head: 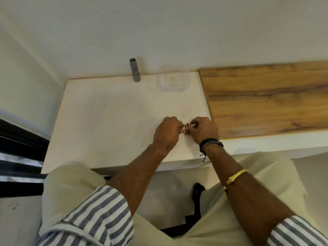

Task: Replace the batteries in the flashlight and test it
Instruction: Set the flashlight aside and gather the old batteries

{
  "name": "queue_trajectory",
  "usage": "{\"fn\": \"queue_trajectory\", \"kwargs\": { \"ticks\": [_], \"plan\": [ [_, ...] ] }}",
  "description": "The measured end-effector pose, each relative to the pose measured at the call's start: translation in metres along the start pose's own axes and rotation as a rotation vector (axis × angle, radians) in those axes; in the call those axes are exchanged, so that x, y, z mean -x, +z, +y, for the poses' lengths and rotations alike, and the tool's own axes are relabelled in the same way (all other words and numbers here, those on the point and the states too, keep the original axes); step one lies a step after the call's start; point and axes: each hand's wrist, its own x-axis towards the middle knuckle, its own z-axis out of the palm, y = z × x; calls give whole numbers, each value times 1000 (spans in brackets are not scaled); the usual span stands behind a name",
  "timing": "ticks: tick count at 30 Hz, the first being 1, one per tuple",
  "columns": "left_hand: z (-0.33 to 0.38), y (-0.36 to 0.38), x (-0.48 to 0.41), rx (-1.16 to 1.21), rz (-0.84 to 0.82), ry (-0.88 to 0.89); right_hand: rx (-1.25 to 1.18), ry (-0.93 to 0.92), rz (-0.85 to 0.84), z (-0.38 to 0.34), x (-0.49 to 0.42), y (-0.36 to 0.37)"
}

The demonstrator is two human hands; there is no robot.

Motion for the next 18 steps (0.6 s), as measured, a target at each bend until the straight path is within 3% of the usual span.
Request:
{"fn": "queue_trajectory", "kwargs": {
  "ticks": [10, 18],
  "plan": [
    [-14, 1, 2, -118, -80, 61, 30, -2, -39, -6, 1, 2],
    [-20, 0, 8, -124, -40, 89, 163, -80, -42, -9, 3, 5]
  ]
}}
